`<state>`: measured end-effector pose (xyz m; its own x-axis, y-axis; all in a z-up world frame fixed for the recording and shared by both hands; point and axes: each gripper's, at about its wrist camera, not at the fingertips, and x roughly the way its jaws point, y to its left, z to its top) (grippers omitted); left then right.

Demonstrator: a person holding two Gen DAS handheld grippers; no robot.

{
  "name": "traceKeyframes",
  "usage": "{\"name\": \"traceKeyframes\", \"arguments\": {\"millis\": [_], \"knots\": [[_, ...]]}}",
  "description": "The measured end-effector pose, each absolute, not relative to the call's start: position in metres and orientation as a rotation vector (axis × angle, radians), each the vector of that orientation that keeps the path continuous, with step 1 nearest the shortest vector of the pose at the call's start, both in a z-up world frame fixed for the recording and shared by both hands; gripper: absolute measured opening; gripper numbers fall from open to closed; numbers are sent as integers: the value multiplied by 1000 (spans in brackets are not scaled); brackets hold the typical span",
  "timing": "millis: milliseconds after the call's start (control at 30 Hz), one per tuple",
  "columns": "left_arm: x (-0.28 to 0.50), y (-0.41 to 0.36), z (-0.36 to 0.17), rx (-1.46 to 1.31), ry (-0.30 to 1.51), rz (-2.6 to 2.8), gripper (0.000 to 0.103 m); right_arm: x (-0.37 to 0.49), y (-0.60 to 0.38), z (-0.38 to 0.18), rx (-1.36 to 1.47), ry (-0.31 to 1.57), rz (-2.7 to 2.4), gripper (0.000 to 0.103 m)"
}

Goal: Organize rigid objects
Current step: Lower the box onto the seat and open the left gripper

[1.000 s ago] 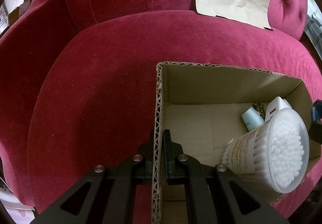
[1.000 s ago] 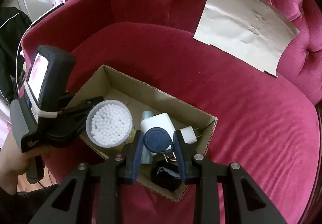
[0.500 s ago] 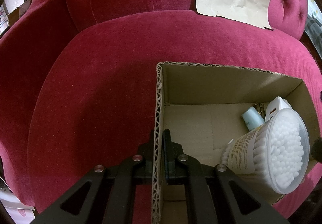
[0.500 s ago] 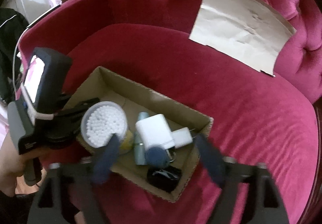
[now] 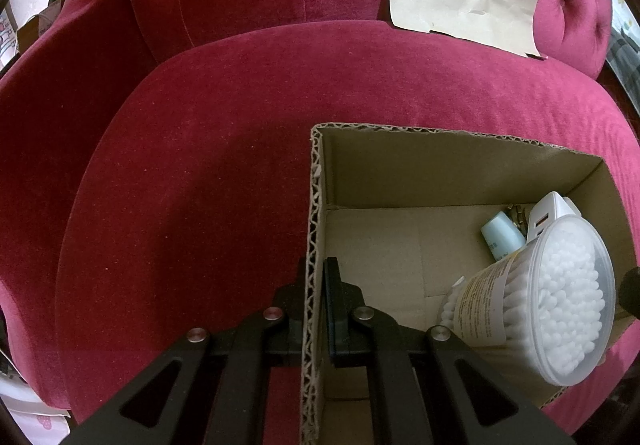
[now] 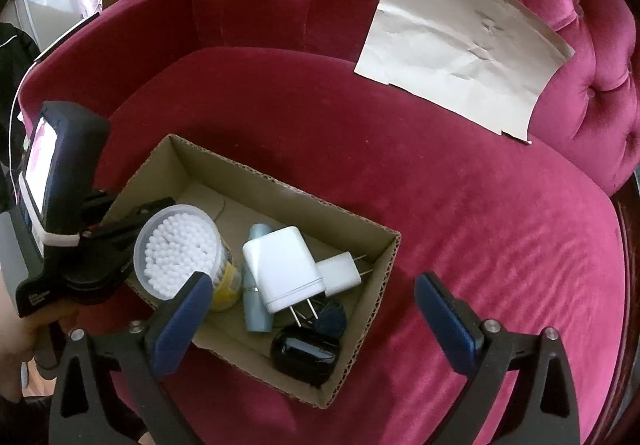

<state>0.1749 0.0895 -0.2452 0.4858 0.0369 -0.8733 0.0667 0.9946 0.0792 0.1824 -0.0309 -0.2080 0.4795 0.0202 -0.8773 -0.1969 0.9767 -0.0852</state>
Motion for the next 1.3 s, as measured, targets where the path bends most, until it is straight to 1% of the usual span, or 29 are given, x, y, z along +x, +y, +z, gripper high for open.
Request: {"name": "traceKeyframes", "arguments": {"millis": [533, 633, 700, 767, 833, 933, 967, 1000, 1067, 1300], "knots": [[177, 88, -241, 114, 1073, -10, 6, 183, -31, -203, -176, 1031, 103, 103], [175, 87, -237, 119, 1065, -12, 20, 183, -32, -199, -178, 1021, 96, 103], [172, 87, -232, 121, 1052, -6, 46, 183, -32, -195, -178, 1009, 91, 103], [169, 90, -226, 117, 1041, 3, 55, 181, -32, -189, -176, 995, 88, 103], [168, 93, -220, 119, 1032, 25, 60, 179, -31, -185, -178, 986, 86, 103], [164, 97, -210, 117, 1018, 52, 72, 174, -29, -179, -182, 973, 82, 103], [162, 98, -206, 112, 1014, 55, 80, 173, -28, -178, -185, 971, 81, 103], [161, 98, -201, 108, 1010, 55, 93, 172, -27, -176, -187, 968, 81, 103], [157, 97, -192, 100, 996, 44, 103, 169, -25, -172, -185, 959, 81, 103], [145, 82, -169, 131, 970, 40, 103, 162, -25, -159, -154, 948, 64, 103]]}}
